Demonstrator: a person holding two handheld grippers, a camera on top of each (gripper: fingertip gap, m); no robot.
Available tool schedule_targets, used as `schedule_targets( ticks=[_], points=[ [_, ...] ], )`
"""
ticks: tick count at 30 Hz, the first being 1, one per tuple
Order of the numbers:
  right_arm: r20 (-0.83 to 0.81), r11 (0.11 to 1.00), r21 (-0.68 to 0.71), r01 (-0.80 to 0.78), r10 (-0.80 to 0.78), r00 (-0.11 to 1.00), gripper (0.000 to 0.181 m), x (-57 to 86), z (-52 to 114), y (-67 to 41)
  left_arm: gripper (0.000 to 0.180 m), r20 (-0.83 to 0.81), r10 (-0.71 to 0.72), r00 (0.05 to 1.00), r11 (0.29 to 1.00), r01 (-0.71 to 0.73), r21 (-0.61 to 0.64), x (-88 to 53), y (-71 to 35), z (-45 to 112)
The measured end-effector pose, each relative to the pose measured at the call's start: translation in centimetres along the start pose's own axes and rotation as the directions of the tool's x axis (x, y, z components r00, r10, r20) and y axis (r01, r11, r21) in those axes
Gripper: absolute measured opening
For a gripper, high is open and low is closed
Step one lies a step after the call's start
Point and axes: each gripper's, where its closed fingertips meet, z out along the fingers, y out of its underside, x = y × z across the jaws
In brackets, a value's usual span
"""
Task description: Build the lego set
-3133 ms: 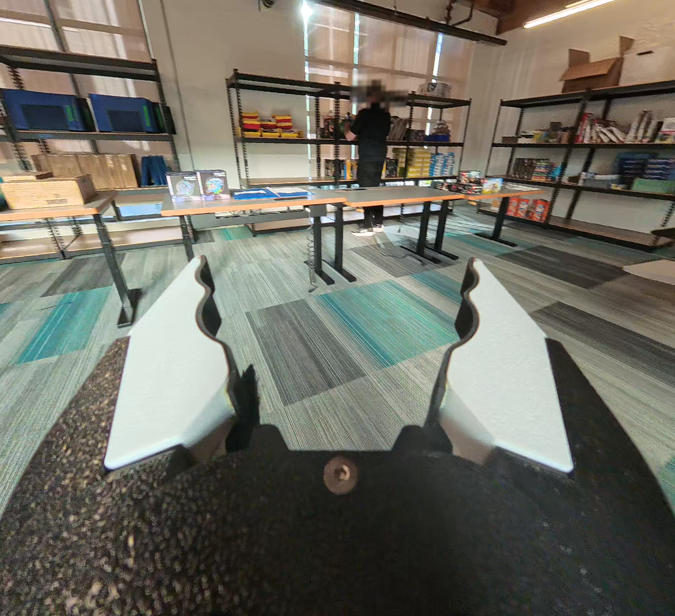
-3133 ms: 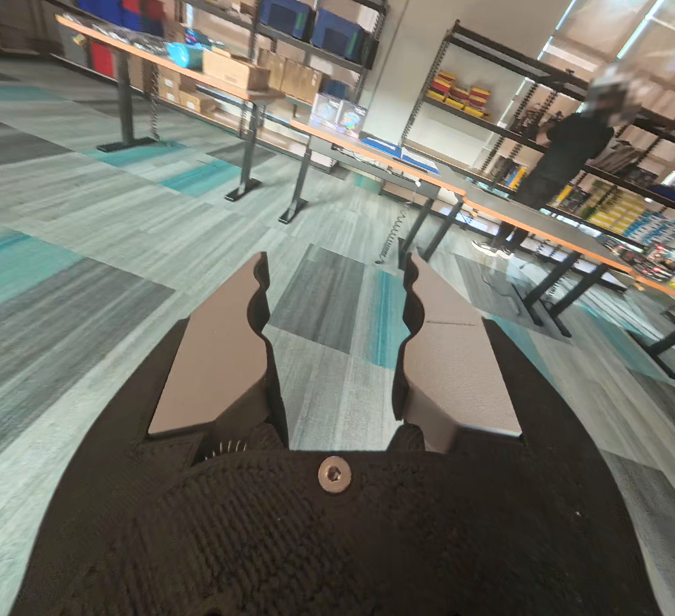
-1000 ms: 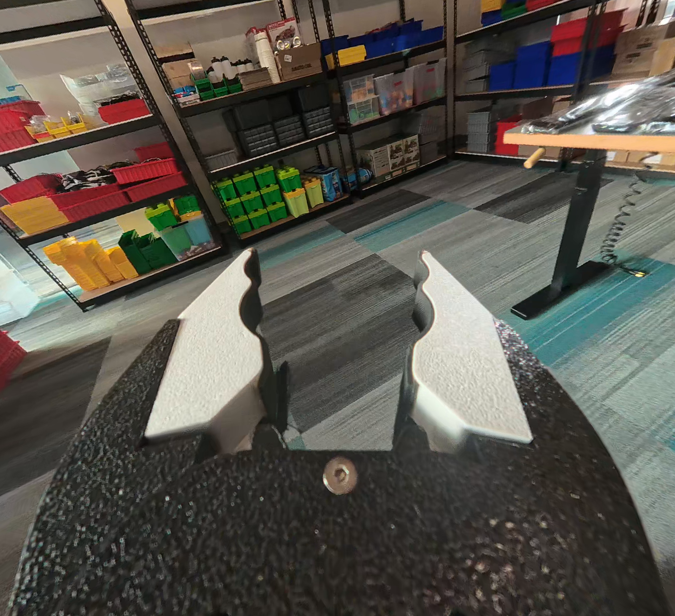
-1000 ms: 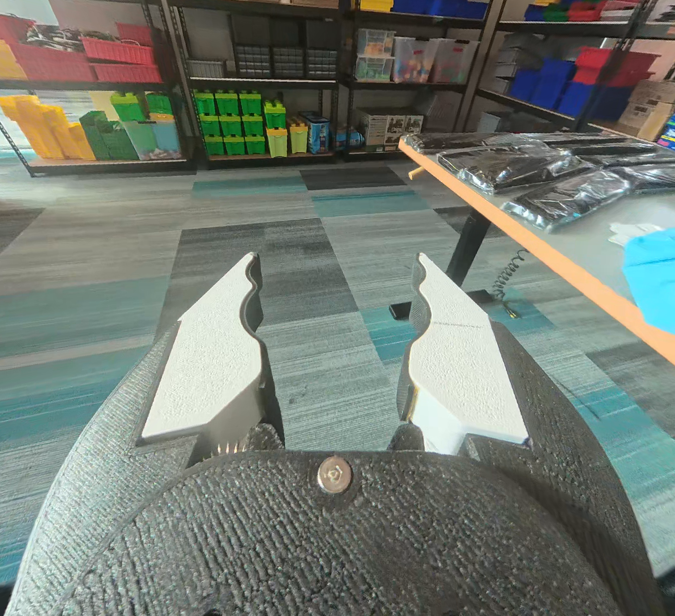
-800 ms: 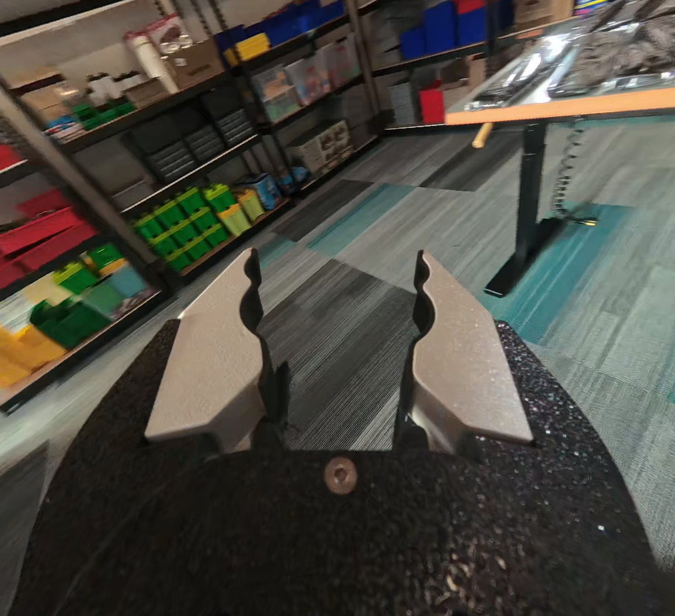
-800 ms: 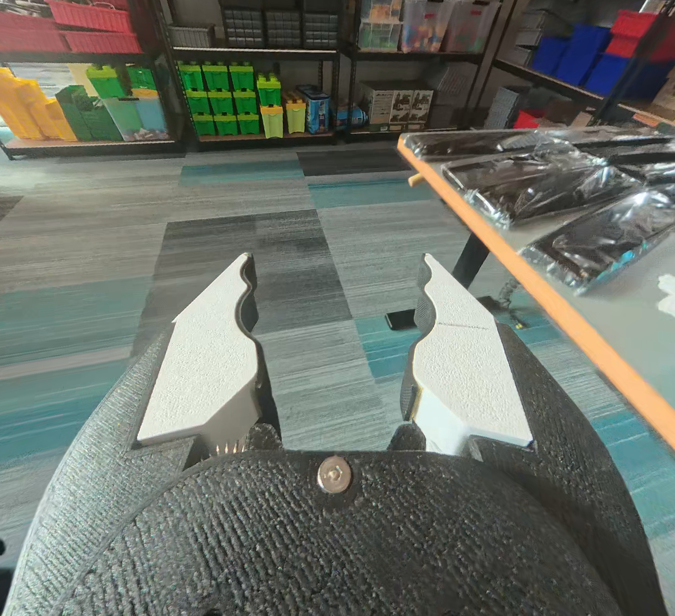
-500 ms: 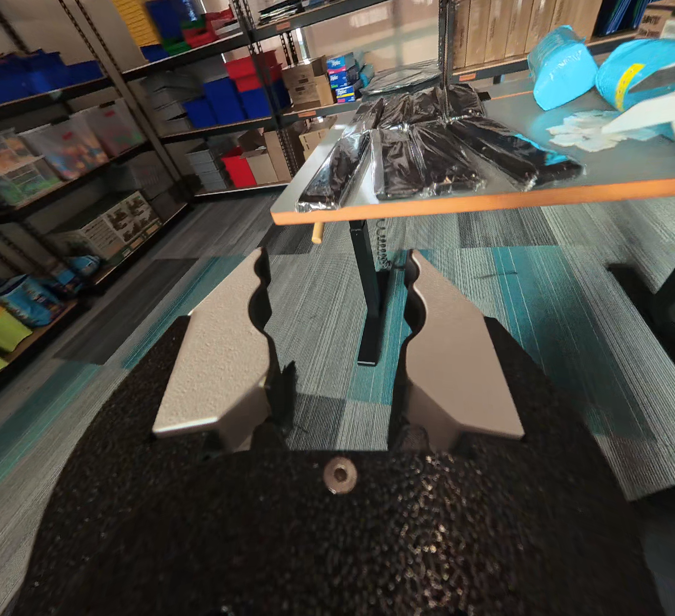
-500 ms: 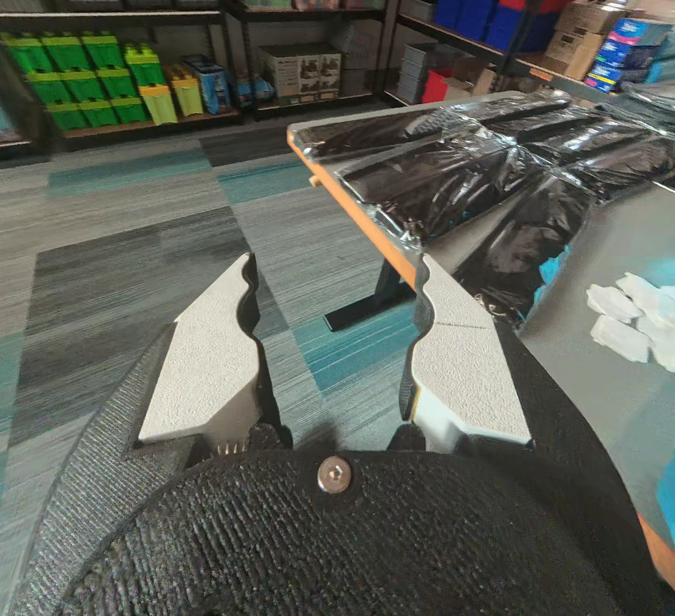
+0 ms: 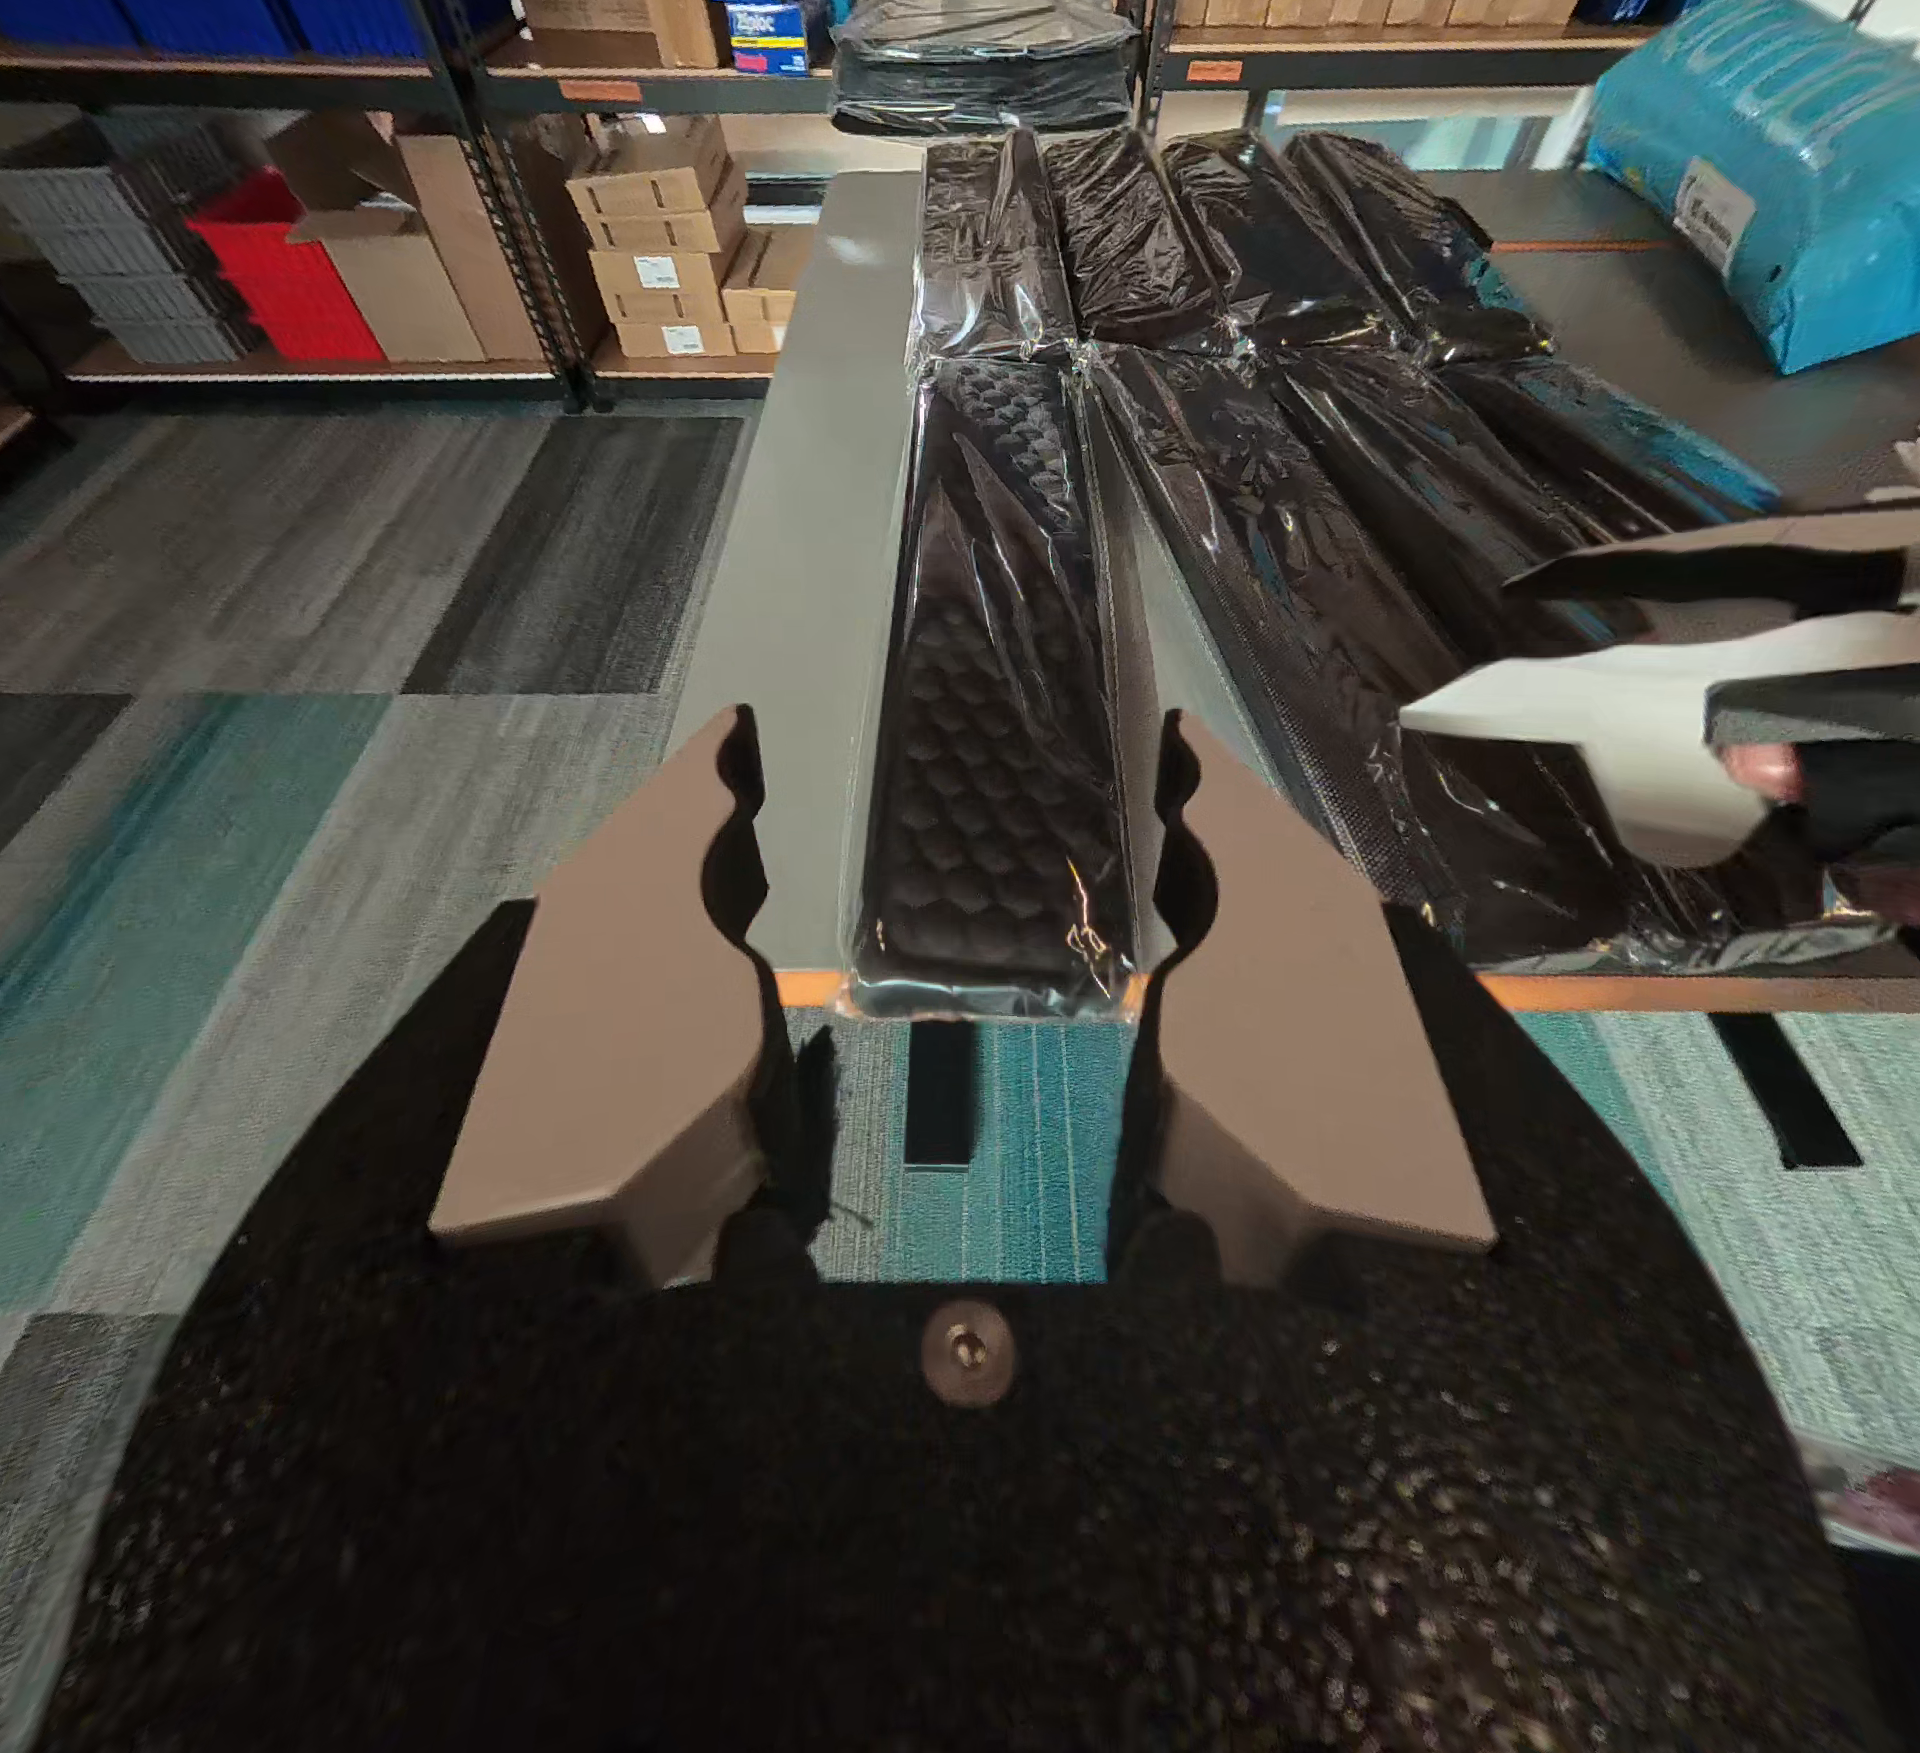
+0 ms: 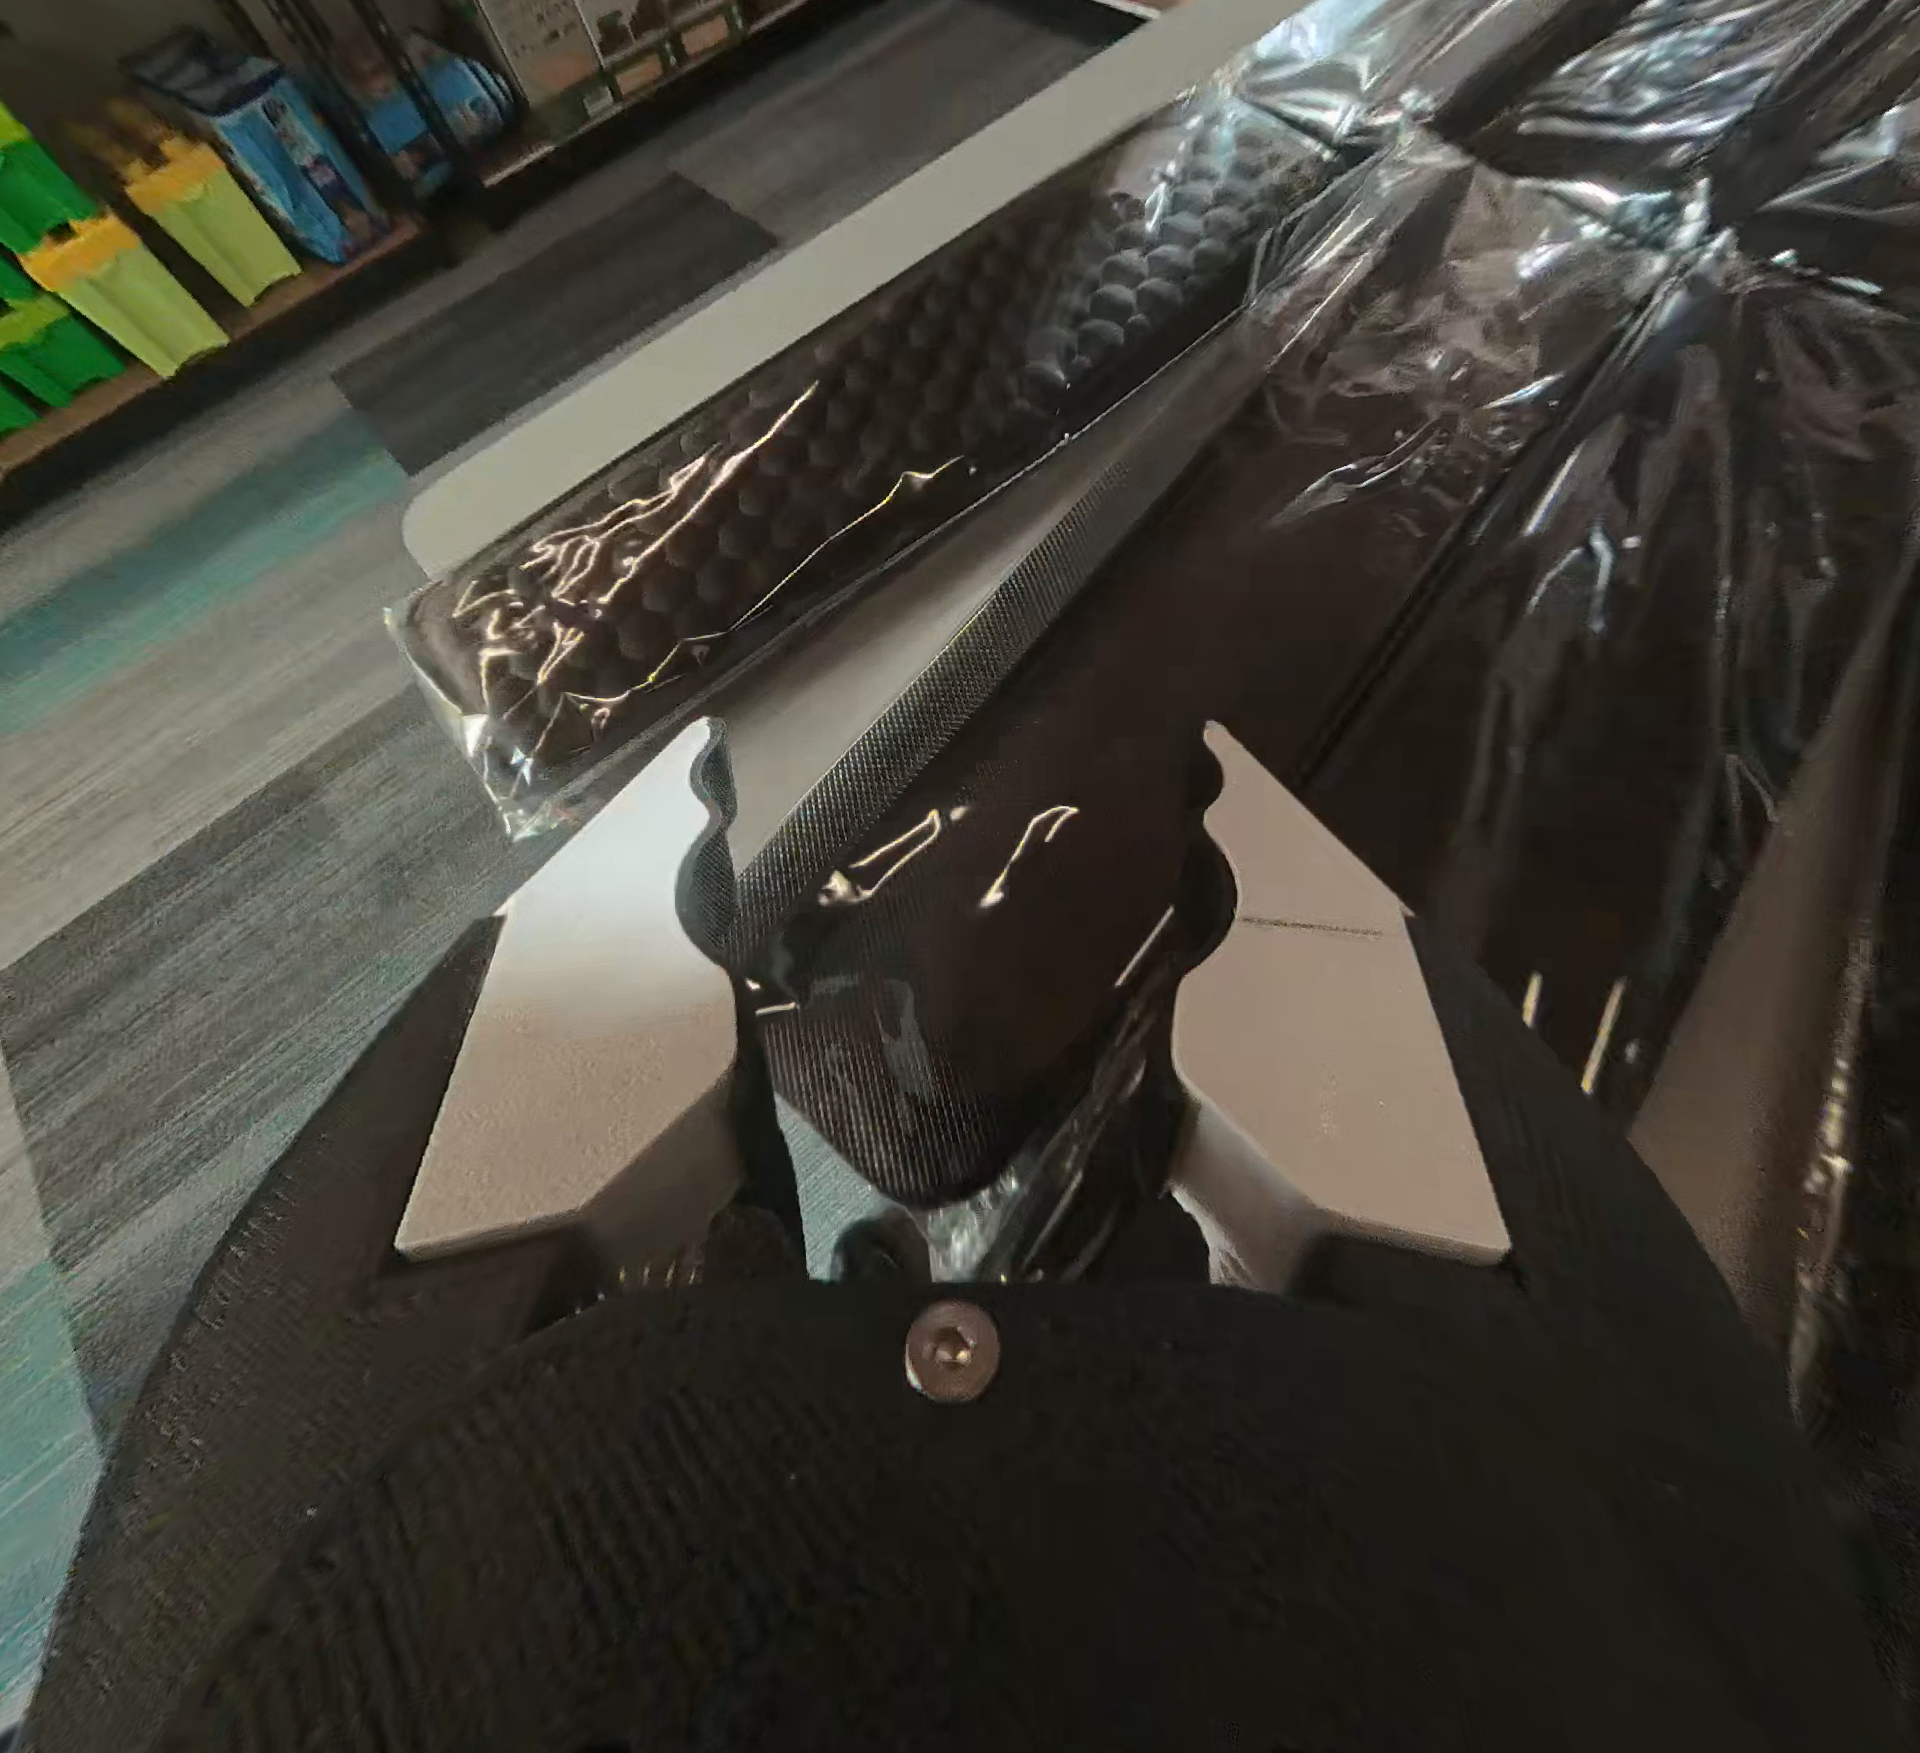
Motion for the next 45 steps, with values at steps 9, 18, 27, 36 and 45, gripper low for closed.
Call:
schedule_targets(
  ticks=[9, 18, 27, 36, 45],
  points=[
    [-0.201, 0.991, -0.137, -0.007, -0.021, 0.979, 0.09, 1.5, 5.9, 2.2, 0.079, -0.332, 0.151, 0.931, 0.97, -0.205, -0.134, -3.1, 4.0, 9.0],
    [-0.308, 0.977, -0.091, -0.193, 0.157, 0.938, 0.089, 1.6, 6.7, 1.8, 0.074, -0.666, 0.113, 0.737, 0.943, -0.291, -0.161, -3.1, 5.3, 13.6],
    [-0.409, 0.96, -0.09, -0.265, 0.207, 0.889, 0.085, 2.1, 7.0, 1.7, 0.062, -0.789, 0.008, 0.614, 0.932, -0.292, -0.217, -0.6, 6.8, 14.8],
    [-0.456, 0.962, -0.069, -0.264, 0.205, 0.866, 0.048, 0.4, 8.4, 0.9, 0.059, -0.797, -0.016, 0.604, 0.937, -0.268, -0.222, 1.1, 6.8, 15.2],
    [-0.561, 0.963, 0.048, -0.265, 0.246, 0.79, 0.1, 7.2, 1.1, 0.7, 0.06, -0.795, -0.038, 0.605, 0.939, -0.25, -0.235, 1.3, 6.7, 15.5]
  ],
)
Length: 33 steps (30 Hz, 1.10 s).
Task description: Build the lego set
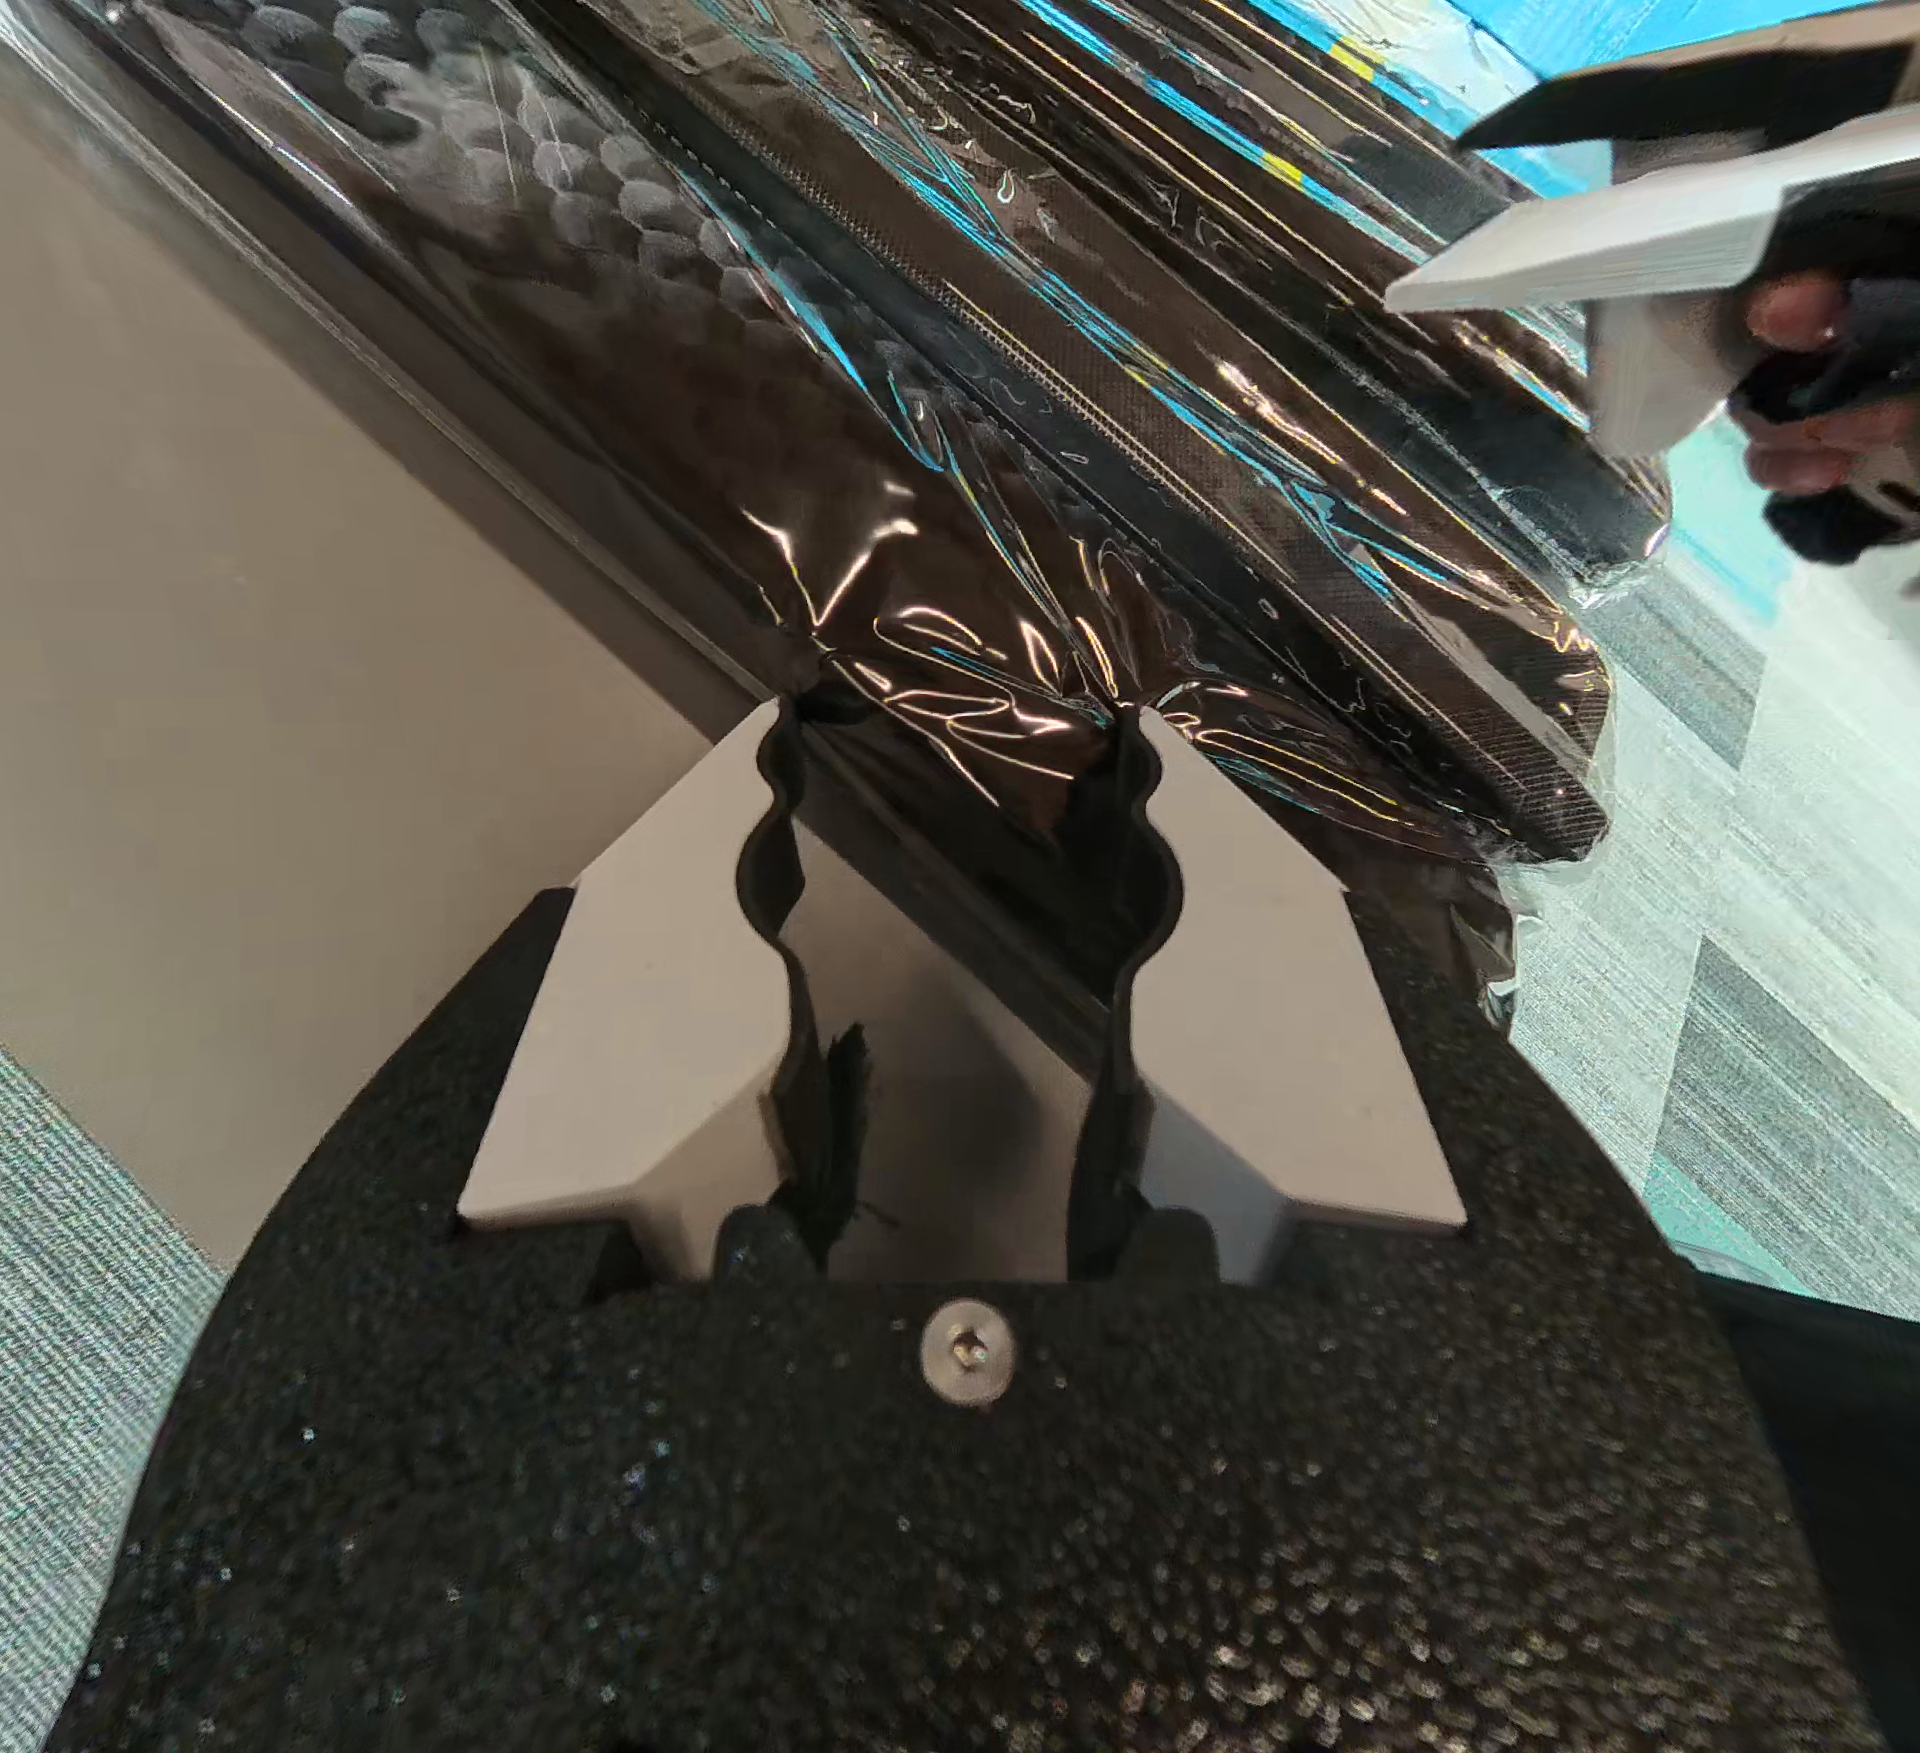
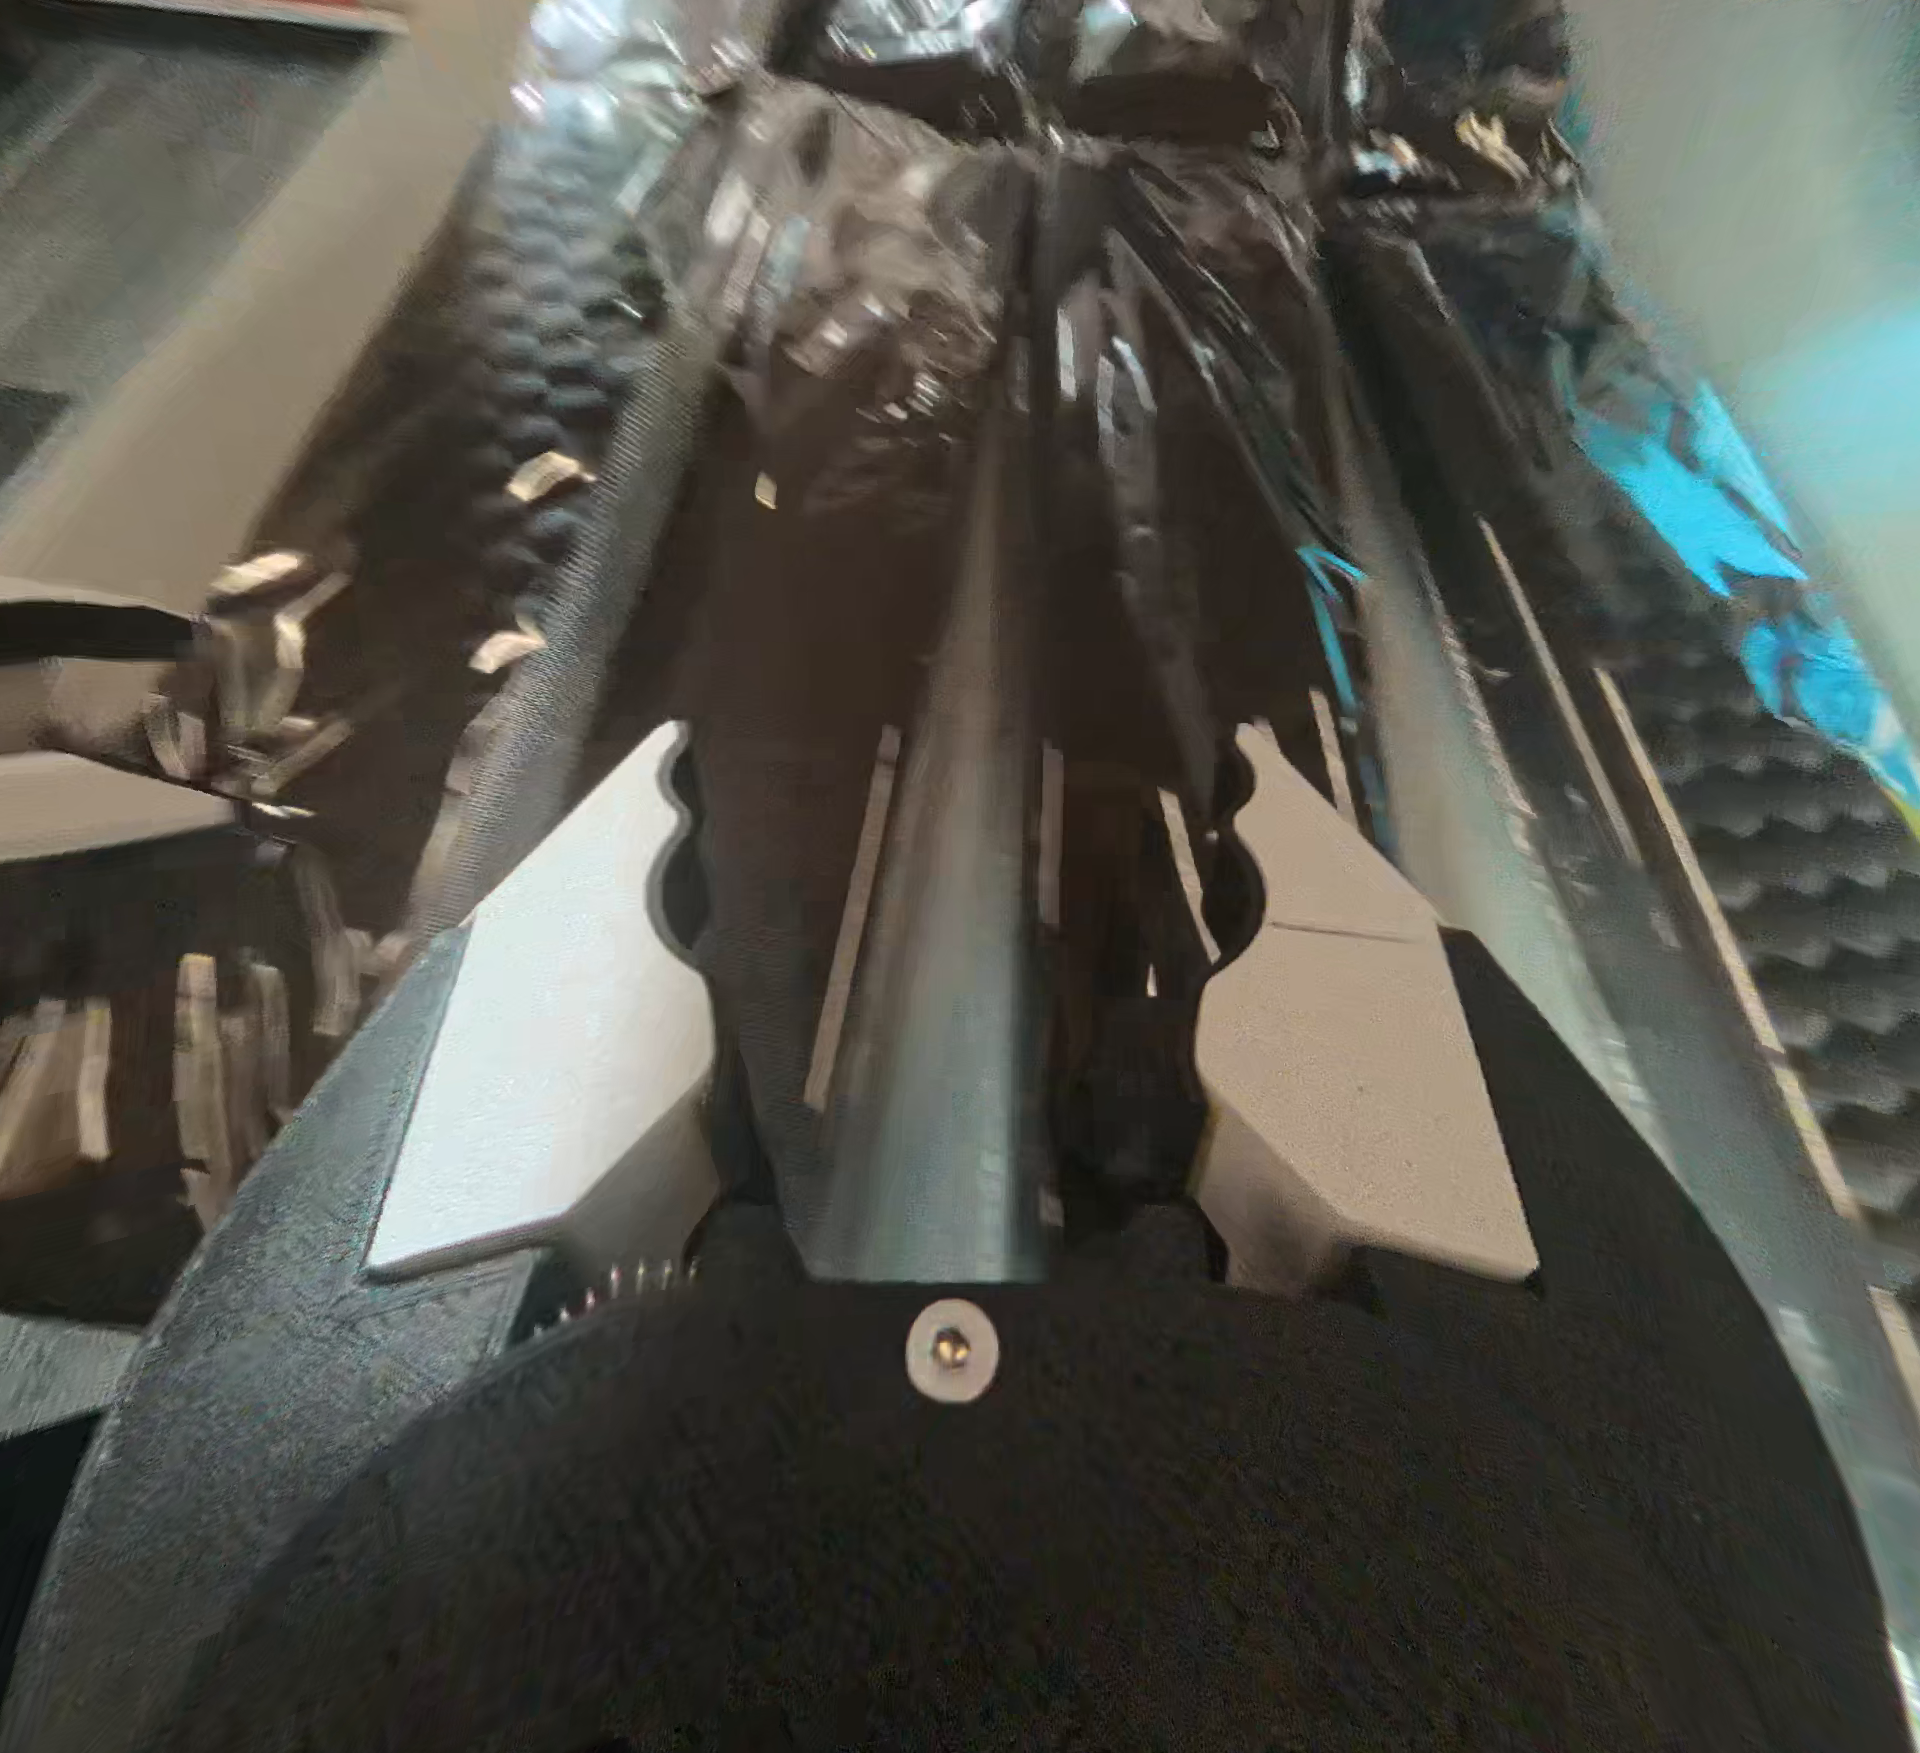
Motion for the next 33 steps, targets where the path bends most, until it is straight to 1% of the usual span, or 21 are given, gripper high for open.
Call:
schedule_targets(
  ticks=[1, 3, 4, 6, 7, 8, 10, 12, 14, 15, 17, 18, 20, 23, 26, 28, 32, 33],
  points=[
    [-0.004, 0.998, -0.067, 0.0, -0.001, 1.0, 0.108, 1.7, 0.3, 1.0, 0.06, 0.001, -0.001, 1.0, 1.0, 0.001, 0.001, 0.0, 0.0, 0.0],
    [0.021, 0.985, -0.173, 0.004, -0.001, 1.0, 0.116, 3.6, 0.8, 2.5, 0.059, 0.005, 0.006, 1.0, 1.0, -0.006, 0.003, 0.0, 0.0, 0.0],
    [0.039, 0.985, -0.175, 0.011, -0.004, 0.999, 0.116, 3.8, 0.7, 2.3, 0.059, 0.005, 0.005, 1.0, 1.0, -0.005, 0.005, 0.0, 0.0, 0.1],
    [0.111, 0.993, -0.117, 0.029, -0.016, 0.994, 0.105, 2.0, 0.0, 0.6, 0.06, 0.005, -0.002, 1.0, 1.0, 0.002, 0.008, -0.1, 0.0, 0.2],
    [0.161, 0.993, -0.109, 0.043, -0.026, 0.987, 0.1, 0.4, -0.5, 0.2, 0.06, 0.006, -0.005, 1.0, 1.0, 0.005, 0.008, -0.2, 0.0, 0.2],
    [0.202, 0.99, -0.13, 0.057, -0.029, 0.979, 0.097, -1.1, -0.9, 0.5, 0.06, 0.006, -0.007, 1.0, 1.0, 0.007, 0.009, -0.1, 0.0, 0.2],
    [0.264, 0.978, -0.2, 0.055, 0.0, 0.965, 0.102, -4.1, -1.4, 1.8, 0.06, 0.009, 0.0, 1.0, 1.0, 0.0, 0.01, -0.1, 0.0, 0.2],
    [0.306, 0.976, -0.218, 0.0, 0.068, 0.95, 0.104, -6.9, -1.9, 2.7, 0.06, 0.01, 0.0, 1.0, 1.0, -0.001, 0.014, -0.2, 0.0, 0.2],
    [0.289, 0.97, -0.243, 0.025, 0.047, 0.956, 0.108, -8.5, -1.9, 4.0, 0.059, 0.014, 0.001, 1.0, 1.0, -0.002, 0.016, -0.1, 0.0, 0.2],
    [0.26, 0.962, -0.265, 0.065, 0.006, 0.966, 0.113, -8.7, -1.8, 4.9, 0.059, 0.016, 0.002, 1.0, 1.0, -0.003, 0.016, -0.1, 0.1, 0.2],
    [0.204, 0.943, -0.303, 0.137, -0.076, 0.976, 0.117, -8.8, -1.4, 6.3, 0.059, 0.018, 0.004, 1.0, 1.0, -0.004, 0.017, -0.1, 0.1, 0.2],
    [0.183, 0.944, -0.296, 0.144, -0.092, 0.979, 0.119, -8.8, -1.2, 6.4, 0.059, 0.017, 0.001, 1.0, 1.0, -0.001, 0.017, -0.1, 0.1, 0.2],
    [0.152, 0.955, -0.28, 0.094, -0.052, 0.987, 0.12, -8.7, -1.0, 6.2, 0.059, 0.016, -0.004, 1.0, 1.0, 0.003, 0.017, -0.1, 0.1, 0.2],
    [0.124, 0.953, -0.302, 0.034, 0.004, 0.992, 0.119, -8.4, -1.2, 6.7, 0.06, 0.013, -0.006, 1.0, 1.0, 0.006, 0.014, -0.1, 0.1, 0.2],
    [0.081, 0.953, -0.303, 0.013, 0.012, 0.997, 0.117, -7.7, -1.9, 7.1, 0.06, 0.003, -0.014, 1.0, 1.0, 0.014, 0.005, -0.2, 0.1, 0.2],
    [0.104, 0.944, -0.327, -0.048, 0.087, 0.991, 0.109, -8.1, -2.1, 8.1, 0.06, 0.003, -0.014, 1.0, 1.0, 0.014, 0.005, -0.2, 0.1, 0.2],
    [0.121, 0.937, -0.346, -0.047, 0.095, 0.988, 0.104, -8.1, -2.0, 8.2, 0.06, 0.007, -0.021, 1.0, 1.0, 0.021, -0.007, -0.1, 0.1, 0.2],
    [0.127, 0.937, -0.344, -0.06, 0.109, 0.986, 0.103, -8.0, -2.1, 8.2, 0.061, 0.023, -0.002, 1.0, 1.0, 0.002, -0.015, -0.1, 0.0, 0.0]
  ],
)
